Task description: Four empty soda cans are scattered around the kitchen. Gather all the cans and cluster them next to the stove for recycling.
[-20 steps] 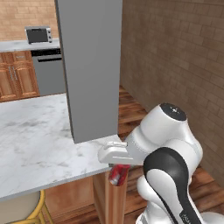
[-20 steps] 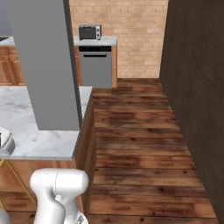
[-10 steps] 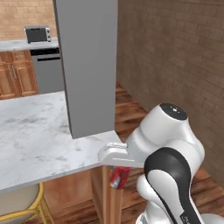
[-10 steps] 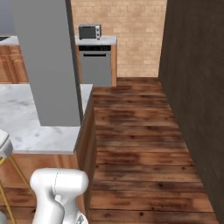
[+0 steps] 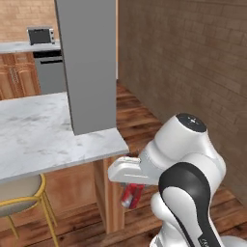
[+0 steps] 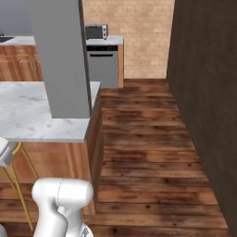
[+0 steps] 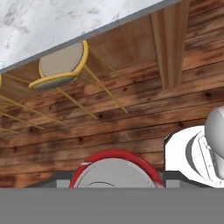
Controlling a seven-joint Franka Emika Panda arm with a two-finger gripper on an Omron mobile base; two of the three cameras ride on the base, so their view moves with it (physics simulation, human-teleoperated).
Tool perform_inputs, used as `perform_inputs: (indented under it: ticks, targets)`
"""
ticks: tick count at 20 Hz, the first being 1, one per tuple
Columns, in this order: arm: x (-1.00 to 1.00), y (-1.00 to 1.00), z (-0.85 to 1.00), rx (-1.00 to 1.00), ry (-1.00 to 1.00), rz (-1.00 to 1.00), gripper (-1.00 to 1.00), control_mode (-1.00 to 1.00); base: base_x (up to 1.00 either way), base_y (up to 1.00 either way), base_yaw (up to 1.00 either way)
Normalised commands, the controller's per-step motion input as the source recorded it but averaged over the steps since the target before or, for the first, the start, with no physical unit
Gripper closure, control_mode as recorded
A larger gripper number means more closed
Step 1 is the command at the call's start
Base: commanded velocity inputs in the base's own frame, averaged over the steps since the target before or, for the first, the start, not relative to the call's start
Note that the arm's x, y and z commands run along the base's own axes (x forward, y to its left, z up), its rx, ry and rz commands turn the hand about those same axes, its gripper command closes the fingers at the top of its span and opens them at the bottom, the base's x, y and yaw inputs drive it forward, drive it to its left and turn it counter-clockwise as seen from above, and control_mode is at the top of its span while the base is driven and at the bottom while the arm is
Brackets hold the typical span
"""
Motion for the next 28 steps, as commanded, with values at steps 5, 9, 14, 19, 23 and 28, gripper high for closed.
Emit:
perform_inputs:
  ticks: [5,9,14,19,23,28]
  targets:
    - [0.0,0.0,0.0,0.0,0.0,0.0,1.0,1.0,-0.56,0.26,0.0]
    - [0.0,0.0,0.0,0.0,0.0,0.0,1.0,1.0,-0.49,0.53,0.0]
    - [0.0,0.0,0.0,0.0,0.0,0.0,1.0,1.0,-0.48,0.76,0.0]
    - [0.0,0.0,0.0,0.0,0.0,0.0,1.0,1.0,-0.41,0.9,0.0]
    - [0.0,0.0,0.0,0.0,0.0,0.0,1.0,1.0,-0.36,0.92,0.0]
    - [0.0,0.0,0.0,0.0,0.0,0.0,1.0,1.0,-0.38,0.87,0.0]
